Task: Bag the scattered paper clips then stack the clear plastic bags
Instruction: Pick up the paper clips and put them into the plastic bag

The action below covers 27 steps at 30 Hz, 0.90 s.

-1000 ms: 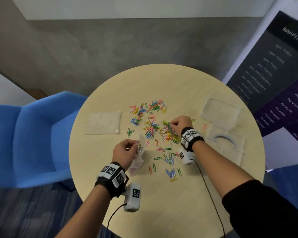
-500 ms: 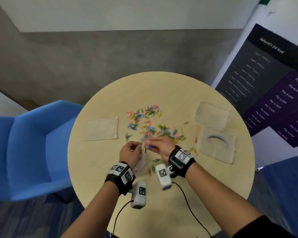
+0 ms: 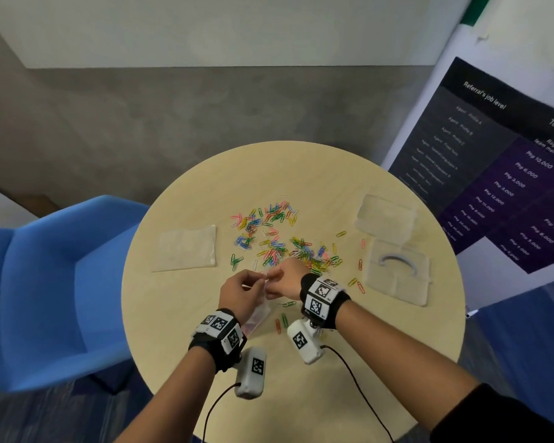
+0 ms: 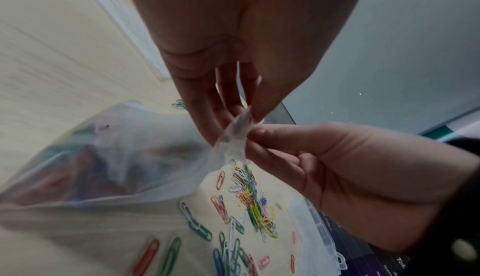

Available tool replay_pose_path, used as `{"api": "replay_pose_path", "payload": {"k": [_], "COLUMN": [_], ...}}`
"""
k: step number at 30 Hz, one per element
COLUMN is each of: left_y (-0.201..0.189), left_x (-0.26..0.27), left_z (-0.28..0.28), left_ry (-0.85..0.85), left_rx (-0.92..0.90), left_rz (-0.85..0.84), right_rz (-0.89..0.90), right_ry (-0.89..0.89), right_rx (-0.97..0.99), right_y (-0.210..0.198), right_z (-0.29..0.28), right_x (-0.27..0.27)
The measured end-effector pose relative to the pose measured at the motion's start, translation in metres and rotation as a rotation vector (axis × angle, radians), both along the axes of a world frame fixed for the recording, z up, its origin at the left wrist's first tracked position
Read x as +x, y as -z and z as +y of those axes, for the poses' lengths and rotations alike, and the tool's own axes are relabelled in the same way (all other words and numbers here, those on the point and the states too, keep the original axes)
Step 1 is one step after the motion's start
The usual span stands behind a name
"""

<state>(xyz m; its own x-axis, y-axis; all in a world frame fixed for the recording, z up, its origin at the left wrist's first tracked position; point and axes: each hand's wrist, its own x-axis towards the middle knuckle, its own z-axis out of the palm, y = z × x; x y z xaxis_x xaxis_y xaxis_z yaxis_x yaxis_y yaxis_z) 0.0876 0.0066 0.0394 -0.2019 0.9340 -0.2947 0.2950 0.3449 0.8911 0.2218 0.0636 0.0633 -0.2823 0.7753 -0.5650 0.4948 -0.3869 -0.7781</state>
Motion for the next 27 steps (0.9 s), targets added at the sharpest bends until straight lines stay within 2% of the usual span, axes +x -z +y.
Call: {"api": "replay_pose_path", "payload": {"k": [2,4,5,7,8,10,12,15,19,23,27], "left_y": [0.001,0.003,0.003,0.003,0.002,0.002,0.003,0.003,0.005,0.008,0.008], "left_x": [-0.006,-0.013,-0.017,-0.023,-0.025,-0.030,-0.032,-0.032,-0.028,-0.022,-0.014], "left_z": [0.002,0.004,0.003,0.001,-0.001,-0.005,-0.009,-0.012,-0.011,-0.008,-0.012], "left_ry": [-0.034,-0.088,-0.119,-0.162,-0.177,-0.205,-0.220,-0.234,-0.232,-0.211,-0.200], "left_rx": [-0.005,-0.019,-0.023,-0.019,-0.015,-0.010,-0.006,-0.005,-0.019,-0.028,-0.019], "left_rz": [-0.012,-0.054,-0.081,-0.110,-0.116,-0.124,-0.130,-0.133,-0.113,-0.095,-0.086], "right_rz": [0.081,0.163,0.125,-0.173,-0.370,-0.645,-0.778,-0.802,-0.907,-0.917,-0.914], "right_ry": [-0.027,0.057,0.126,0.193,0.150,-0.034,-0.198,-0.324,-0.478,-0.509,-0.545], "right_rx": [0.040,0.057,0.108,0.303,0.390,0.392,0.298,0.211,0.407,0.621,0.671], "right_y": [-0.007,-0.006,-0.001,0.009,0.017,0.032,0.050,0.072,0.084,0.081,0.073], "right_z": [0.004,0.018,0.031,0.062,0.078,0.102,0.113,0.101,0.063,0.046,0.043], "right_x": [0.010,0.028,0.040,0.068,0.082,0.101,0.108,0.101,0.082,0.072,0.077]}}
